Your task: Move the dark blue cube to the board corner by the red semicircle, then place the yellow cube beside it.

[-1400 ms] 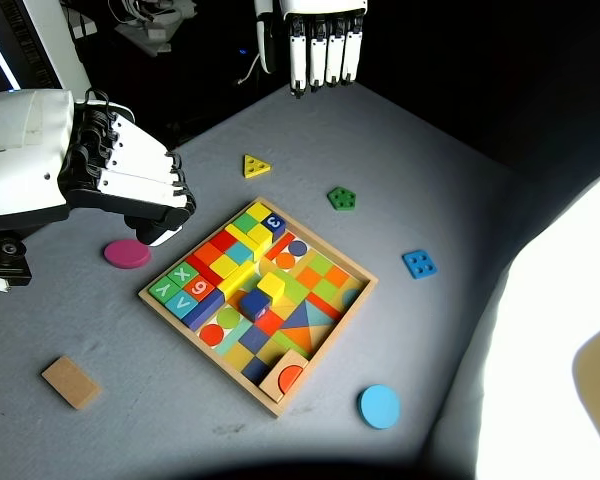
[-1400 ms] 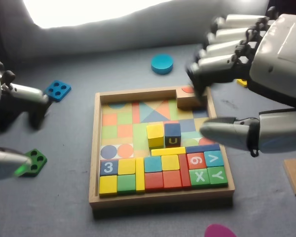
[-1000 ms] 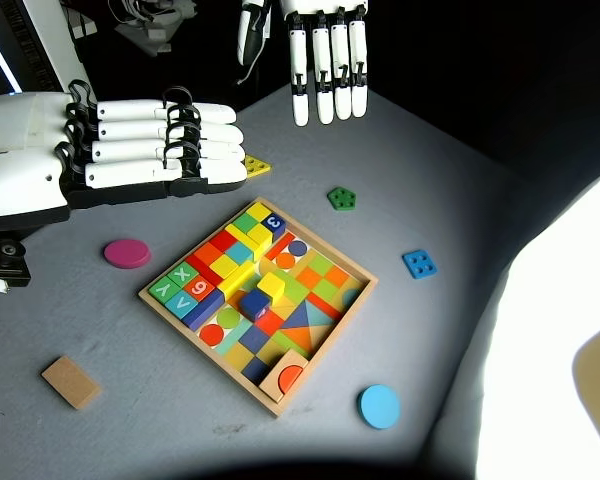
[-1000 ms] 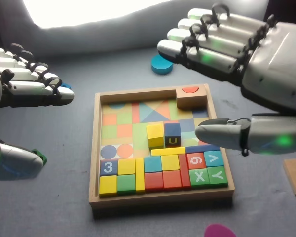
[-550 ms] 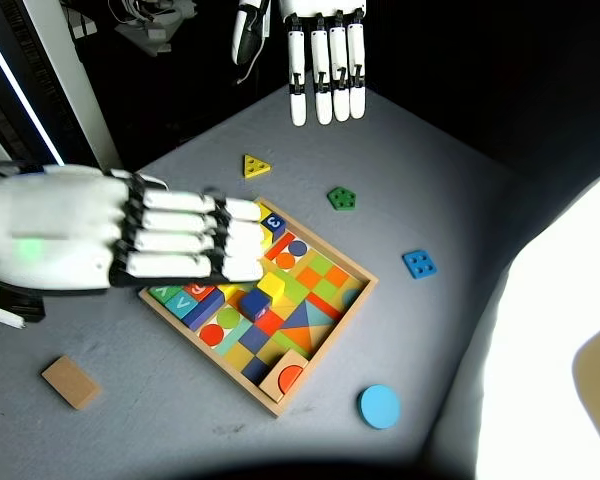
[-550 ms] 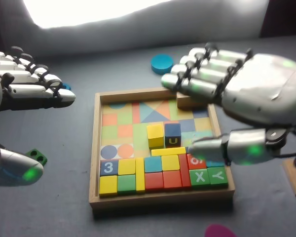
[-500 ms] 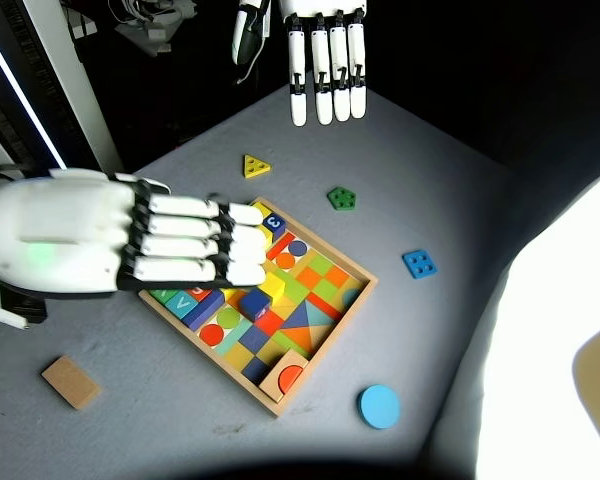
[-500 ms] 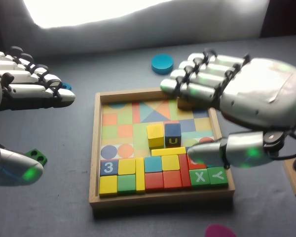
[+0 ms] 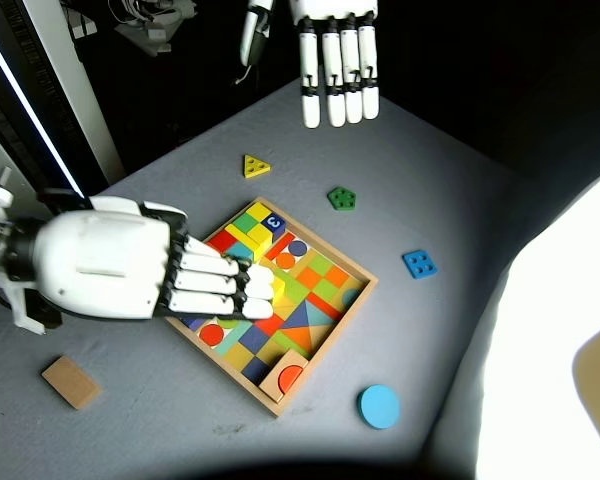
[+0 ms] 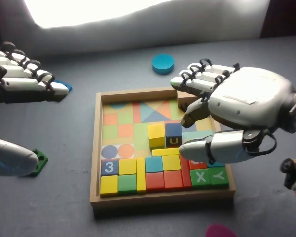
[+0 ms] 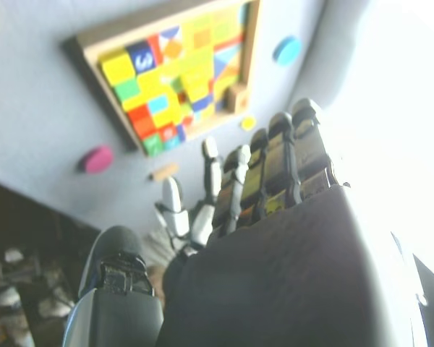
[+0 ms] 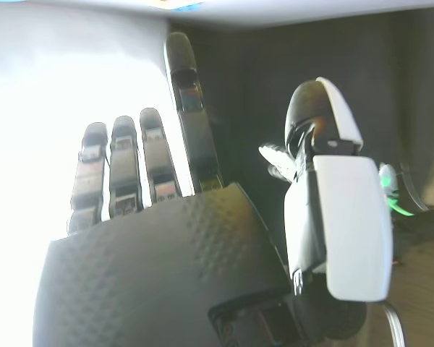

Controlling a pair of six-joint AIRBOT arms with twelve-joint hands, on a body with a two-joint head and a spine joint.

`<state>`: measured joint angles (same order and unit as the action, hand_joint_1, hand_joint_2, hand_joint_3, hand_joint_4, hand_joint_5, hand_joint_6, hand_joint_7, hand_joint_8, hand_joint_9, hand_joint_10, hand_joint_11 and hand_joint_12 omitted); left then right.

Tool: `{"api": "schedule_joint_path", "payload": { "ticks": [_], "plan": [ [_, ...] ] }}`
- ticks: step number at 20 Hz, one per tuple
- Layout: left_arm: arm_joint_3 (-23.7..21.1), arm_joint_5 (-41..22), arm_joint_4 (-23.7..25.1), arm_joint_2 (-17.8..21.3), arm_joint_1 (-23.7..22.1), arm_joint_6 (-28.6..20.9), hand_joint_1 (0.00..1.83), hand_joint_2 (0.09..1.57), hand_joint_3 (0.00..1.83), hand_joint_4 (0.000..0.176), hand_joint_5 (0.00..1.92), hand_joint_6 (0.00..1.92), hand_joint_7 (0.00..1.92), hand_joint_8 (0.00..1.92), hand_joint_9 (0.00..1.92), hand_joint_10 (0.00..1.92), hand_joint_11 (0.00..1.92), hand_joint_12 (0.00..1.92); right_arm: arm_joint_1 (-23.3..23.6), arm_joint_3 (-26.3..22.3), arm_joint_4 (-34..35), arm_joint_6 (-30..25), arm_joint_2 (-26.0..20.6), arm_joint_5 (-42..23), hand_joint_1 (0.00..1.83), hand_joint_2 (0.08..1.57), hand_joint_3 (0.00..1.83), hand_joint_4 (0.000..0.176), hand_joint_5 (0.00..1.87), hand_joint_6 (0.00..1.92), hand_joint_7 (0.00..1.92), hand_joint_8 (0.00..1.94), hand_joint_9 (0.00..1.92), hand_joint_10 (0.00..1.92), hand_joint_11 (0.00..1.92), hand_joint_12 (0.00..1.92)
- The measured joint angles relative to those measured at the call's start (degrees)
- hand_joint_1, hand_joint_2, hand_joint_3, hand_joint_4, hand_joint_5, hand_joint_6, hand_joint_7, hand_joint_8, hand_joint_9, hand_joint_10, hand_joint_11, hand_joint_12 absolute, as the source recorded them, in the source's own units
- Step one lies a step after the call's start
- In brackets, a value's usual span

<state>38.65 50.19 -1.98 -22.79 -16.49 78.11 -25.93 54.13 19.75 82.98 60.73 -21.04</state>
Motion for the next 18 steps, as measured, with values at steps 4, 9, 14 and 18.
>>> {"api": "schedule_joint_path", "payload": {
  "ticks": [4,9,14,18],
  "plan": [
    [0.13,0.13,-0.17,-0.48,0.00,-0.42,0.00,1.20,0.00,0.053,0.03,0.01,0.00,0.00,0.00,0.00,0.03,0.03,0.13,1.73,7.21,7.45,2.29,-0.87,0.00,1.17,0.00,0.035,0.72,0.19,0.00,0.00,0.00,0.00,0.00,0.00],
    [-0.87,0.22,-0.63,-0.57,0.00,-0.74,0.00,1.20,0.00,0.059,0.03,0.01,0.00,0.00,0.00,0.00,0.00,0.10,-0.11,2.05,9.22,10.40,3.80,-3.74,0.00,1.18,0.01,0.022,0.72,0.18,0.00,0.00,0.00,0.00,0.00,0.00],
    [-1.18,0.22,-0.04,-0.57,-0.04,-0.81,0.00,1.21,0.00,0.054,0.04,0.00,0.00,0.00,0.00,0.00,0.00,0.14,-0.11,2.49,14.51,14.95,6.08,-3.41,0.00,1.18,0.01,0.023,0.71,0.17,0.00,0.00,0.00,0.00,0.00,0.00],
    [-1.49,0.42,-0.39,-0.57,-0.31,-0.85,0.00,1.21,0.00,0.053,0.02,0.00,0.00,0.00,0.00,0.00,0.00,0.10,-0.11,2.45,14.84,15.23,6.78,-3.08,0.00,1.18,0.01,0.032,0.70,0.16,0.00,0.00,0.00,0.00,0.00,0.00]
  ]
}}
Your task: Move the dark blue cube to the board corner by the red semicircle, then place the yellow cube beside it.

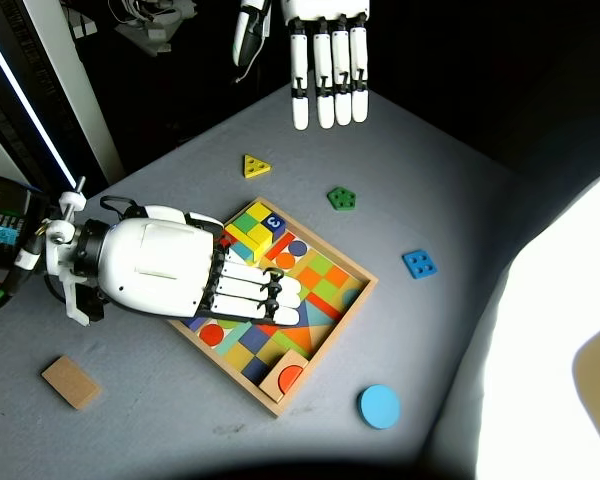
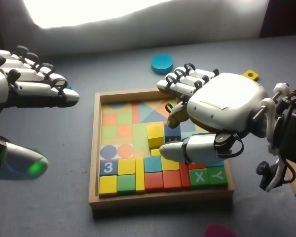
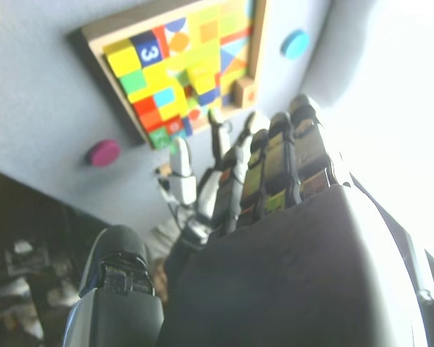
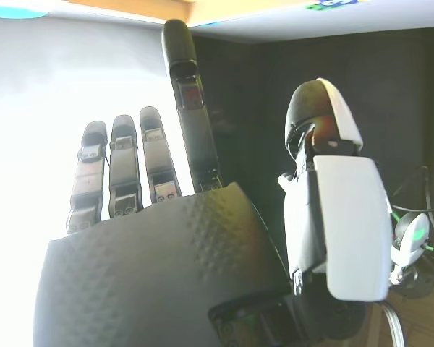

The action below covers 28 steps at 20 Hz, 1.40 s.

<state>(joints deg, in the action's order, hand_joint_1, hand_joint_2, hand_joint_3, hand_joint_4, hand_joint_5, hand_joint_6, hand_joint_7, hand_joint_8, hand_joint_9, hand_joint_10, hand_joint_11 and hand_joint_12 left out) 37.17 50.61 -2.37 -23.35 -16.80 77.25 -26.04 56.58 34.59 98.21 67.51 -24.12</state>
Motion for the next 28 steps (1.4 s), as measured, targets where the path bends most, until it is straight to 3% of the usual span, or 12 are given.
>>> {"api": "schedule_joint_path", "payload": {
  "ticks": [3,5,6,9,12,17,21,25,26,28],
  "plan": [
    [0.46,-0.07,0.63,-0.07,0.00,-0.04,0.00,1.21,0.00,0.056,0.04,0.01,0.00,0.00,0.00,0.00,0.00,0.11,0.00,0.24,1.31,0.83,0.70,0.00,0.00,1.19,0.01,0.015,0.70,0.16,0.00,0.00,0.00,0.00,0.00,0.00],
    [0.57,-0.11,0.94,-0.07,0.00,-0.15,0.00,1.21,0.00,0.056,0.04,0.00,0.00,0.00,0.00,0.00,0.00,0.13,0.00,0.28,2.34,1.29,0.94,0.04,0.00,1.20,0.01,0.014,0.69,0.15,0.00,0.00,0.00,0.00,0.00,0.00],
    [0.55,-0.09,0.92,-0.07,0.00,-0.15,0.00,1.21,0.00,0.057,0.04,0.00,0.00,0.00,0.00,0.00,0.00,0.15,0.00,0.46,2.89,1.62,0.96,0.20,0.00,1.20,0.01,0.024,0.69,0.15,0.00,0.00,0.00,0.00,0.00,0.00],
    [0.15,-0.02,0.63,-0.07,-0.22,-0.17,0.00,1.22,0.00,0.053,0.04,0.00,0.00,0.00,0.00,0.00,0.00,0.10,0.00,1.27,4.02,1.95,1.14,0.50,0.00,1.20,0.01,0.020,0.72,0.16,0.00,0.00,0.00,0.00,0.00,0.00],
    [0.50,-0.07,0.70,-0.83,-0.76,-0.17,0.00,1.21,0.00,0.051,0.06,0.00,0.00,0.00,0.00,0.00,0.00,0.18,0.00,1.42,4.61,1.97,1.33,0.85,0.00,1.20,0.01,0.010,0.71,0.15,0.00,0.00,0.00,0.00,0.00,0.00],
    [2.36,-0.09,1.55,-1.16,-0.76,-0.20,0.00,1.22,0.00,0.053,0.02,0.00,0.00,0.00,0.00,0.00,0.00,0.10,-0.61,2.27,5.75,2.08,1.64,1.49,0.00,1.19,0.00,0.017,0.73,0.15,0.01,0.00,0.00,0.00,0.00,0.00],
    [2.29,-0.07,1.05,-1.18,-0.76,-0.20,0.00,1.22,0.00,0.055,0.04,0.00,0.00,0.00,0.00,0.00,0.00,0.14,-0.63,2.27,5.70,2.05,1.75,1.53,0.00,1.21,0.01,0.000,0.73,0.15,0.00,0.00,0.00,0.00,0.00,0.00],
    [2.03,-0.07,1.07,-1.18,-0.76,-0.22,0.00,1.22,0.00,0.056,0.03,0.01,0.00,0.00,0.00,0.00,0.00,0.09,-0.63,2.67,5.70,2.03,1.75,1.70,0.00,1.21,0.01,0.009,0.71,0.14,0.00,0.00,0.00,0.00,0.00,0.00],
    [2.03,-0.07,1.05,-1.18,-0.76,-0.22,0.00,1.22,0.00,0.055,0.03,0.01,0.00,0.00,0.00,0.00,0.00,0.10,-0.63,2.75,6.12,2.29,1.75,1.66,0.00,1.21,0.01,0.000,0.72,0.14,0.00,0.00,0.00,0.00,0.00,0.00],
    [2.03,-0.07,1.16,-1.18,-0.76,-0.20,0.00,1.21,0.00,0.063,0.02,0.00,0.00,0.00,0.00,0.00,0.00,0.08,-0.63,2.80,10.84,6.93,1.75,0.98,0.00,1.21,0.01,0.000,0.73,0.14,0.00,0.00,0.00,0.00,0.00,0.00]
  ]
}}
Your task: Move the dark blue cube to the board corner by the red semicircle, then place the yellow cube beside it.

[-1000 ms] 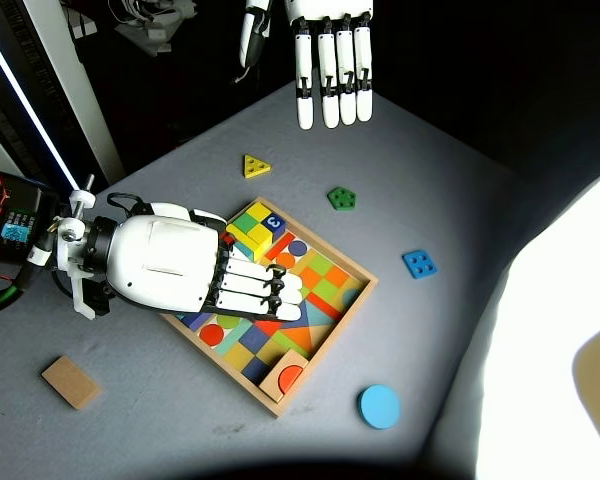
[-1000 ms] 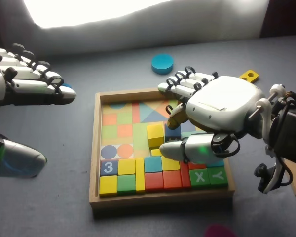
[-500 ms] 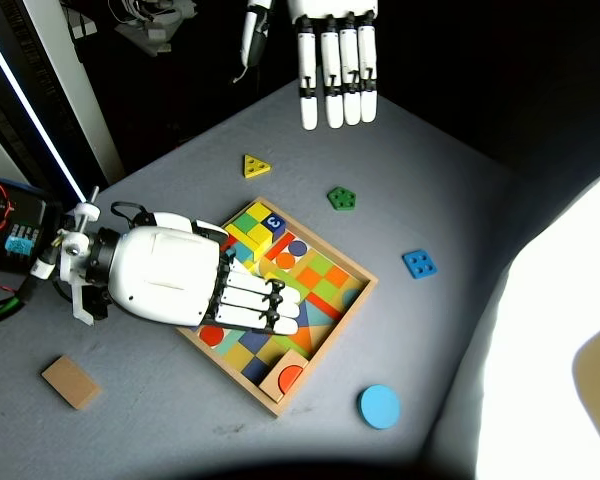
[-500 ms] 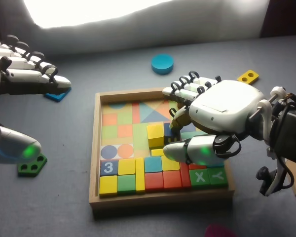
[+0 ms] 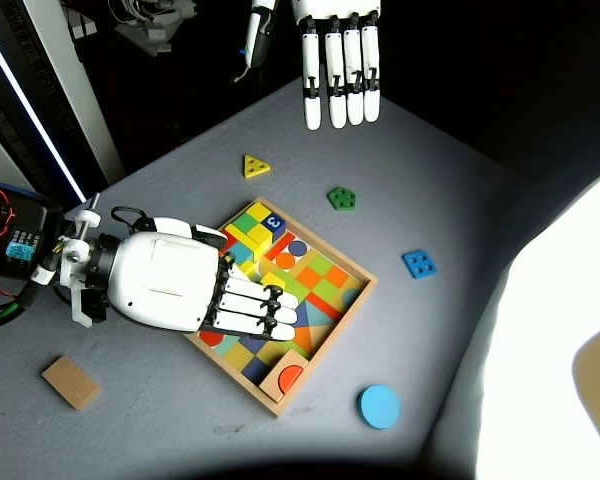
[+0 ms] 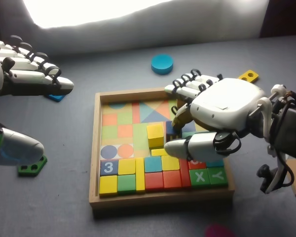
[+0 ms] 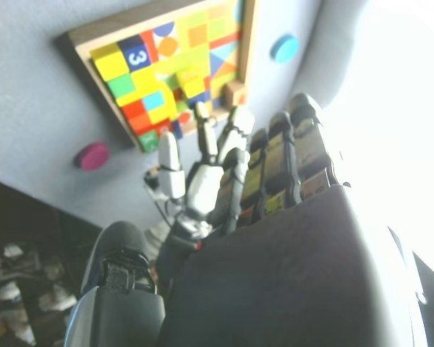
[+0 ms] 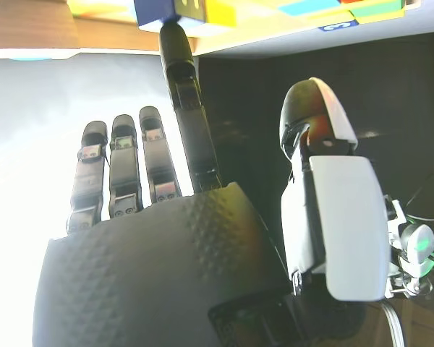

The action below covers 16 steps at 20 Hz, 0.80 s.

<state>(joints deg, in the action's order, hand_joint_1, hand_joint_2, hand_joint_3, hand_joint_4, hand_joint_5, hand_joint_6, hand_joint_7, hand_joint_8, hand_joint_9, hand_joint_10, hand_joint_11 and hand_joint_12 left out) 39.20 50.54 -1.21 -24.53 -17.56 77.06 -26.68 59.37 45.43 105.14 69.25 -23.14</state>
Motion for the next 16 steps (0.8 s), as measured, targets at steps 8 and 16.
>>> {"api": "schedule_joint_path", "payload": {
  "ticks": [8,16],
  "plan": [
    [0.07,-0.02,0.11,0.00,0.00,0.00,0.00,1.22,0.00,0.058,0.00,0.00,0.00,0.00,0.00,0.00,0.00,0.03,-0.44,0.98,6.34,7.32,-1.42,-4.09,0.00,1.21,0.01,0.000,0.73,0.13,0.00,0.00,0.00,0.00,0.00,0.00],
    [0.04,0.00,0.22,-0.07,0.00,-0.02,0.00,1.22,0.00,0.062,0.00,0.00,0.00,0.00,0.00,0.00,0.00,0.02,-0.83,1.81,9.01,10.60,-1.18,-7.50,0.00,1.22,0.01,0.000,0.75,0.13,0.00,0.00,0.00,0.00,0.00,0.00]
  ]
}}
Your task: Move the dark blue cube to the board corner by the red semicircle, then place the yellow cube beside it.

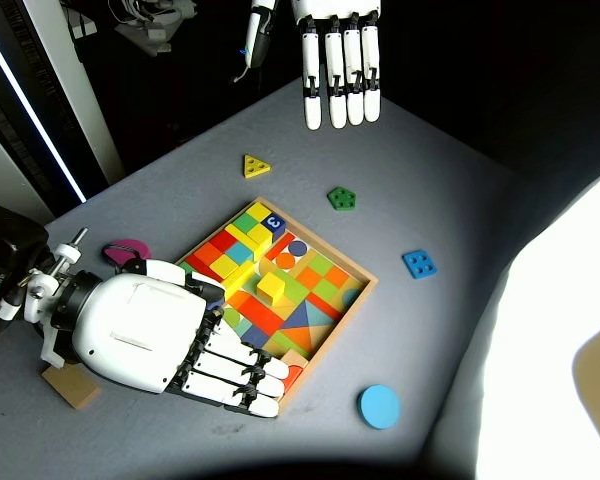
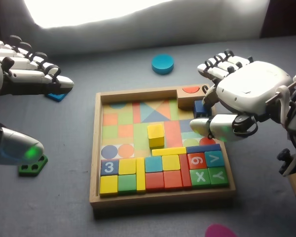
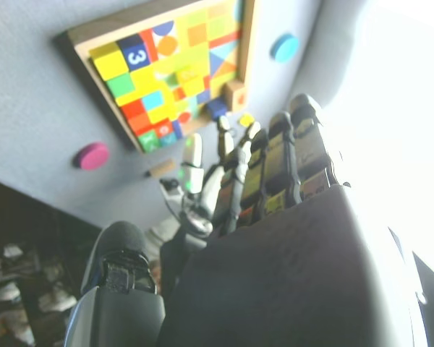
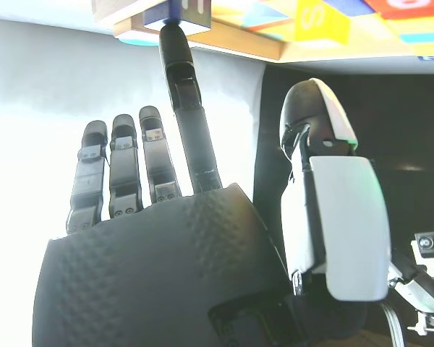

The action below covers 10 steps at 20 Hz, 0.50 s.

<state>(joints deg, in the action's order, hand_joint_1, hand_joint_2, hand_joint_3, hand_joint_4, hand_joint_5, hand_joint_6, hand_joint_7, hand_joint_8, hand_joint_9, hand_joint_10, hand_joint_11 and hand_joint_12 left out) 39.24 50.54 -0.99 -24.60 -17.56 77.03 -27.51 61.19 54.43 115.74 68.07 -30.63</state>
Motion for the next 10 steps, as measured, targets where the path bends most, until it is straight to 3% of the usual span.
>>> {"api": "schedule_joint_path", "payload": {
  "ticks": [10],
  "plan": [
    [-0.48,0.00,0.57,0.00,0.00,-0.20,0.00,1.23,0.00,0.072,0.00,0.00,0.00,0.00,0.00,0.00,0.00,0.00,0.07,1.01,0.15,0.26,0.94,-1.09,0.00,1.22,0.00,0.000,0.75,0.12,0.00,0.00,0.00,0.00,0.00,0.00]
  ]
}}
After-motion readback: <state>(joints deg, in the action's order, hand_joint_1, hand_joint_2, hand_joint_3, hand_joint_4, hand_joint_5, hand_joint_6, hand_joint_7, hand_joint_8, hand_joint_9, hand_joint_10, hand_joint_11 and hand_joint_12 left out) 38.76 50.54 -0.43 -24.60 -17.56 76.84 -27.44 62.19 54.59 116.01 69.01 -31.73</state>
